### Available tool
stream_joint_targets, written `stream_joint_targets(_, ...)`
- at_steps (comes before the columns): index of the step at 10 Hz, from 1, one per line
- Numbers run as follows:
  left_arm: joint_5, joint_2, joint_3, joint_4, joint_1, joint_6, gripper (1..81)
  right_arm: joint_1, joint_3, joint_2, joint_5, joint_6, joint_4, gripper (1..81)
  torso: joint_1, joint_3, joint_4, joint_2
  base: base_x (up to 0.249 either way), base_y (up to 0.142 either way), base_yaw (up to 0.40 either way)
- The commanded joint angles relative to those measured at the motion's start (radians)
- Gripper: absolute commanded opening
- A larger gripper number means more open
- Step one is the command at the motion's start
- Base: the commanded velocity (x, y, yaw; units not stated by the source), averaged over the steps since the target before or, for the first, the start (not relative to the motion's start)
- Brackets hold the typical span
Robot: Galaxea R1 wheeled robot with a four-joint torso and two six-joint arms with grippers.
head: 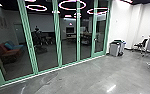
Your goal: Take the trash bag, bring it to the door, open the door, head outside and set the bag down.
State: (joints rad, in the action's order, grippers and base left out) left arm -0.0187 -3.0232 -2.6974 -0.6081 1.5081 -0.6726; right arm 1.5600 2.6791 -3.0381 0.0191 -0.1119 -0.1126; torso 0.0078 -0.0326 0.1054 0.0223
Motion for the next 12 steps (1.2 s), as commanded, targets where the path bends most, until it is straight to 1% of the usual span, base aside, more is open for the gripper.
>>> stream_joint_targets(1,0.065,-0.004,0.002,0.010,-0.064,-0.002,1.0,-0.054,-0.004,-0.001,0.058,-0.005,0.001,81.1,0.000,0.000,0.000,0.000,0.112,0.000,0.000)
stream_joint_targets(9,0.065,-0.004,0.002,0.010,-0.062,-0.002,1.0,-0.054,-0.004,0.000,0.058,-0.005,-0.001,81.1,0.000,0.000,0.000,0.000,0.114,0.000,0.000)
stream_joint_targets(12,0.065,-0.004,0.002,0.010,-0.062,-0.002,1.0,-0.056,-0.004,0.000,0.058,-0.005,-0.001,81.1,0.000,0.000,0.000,0.000,0.115,-0.068,0.000)
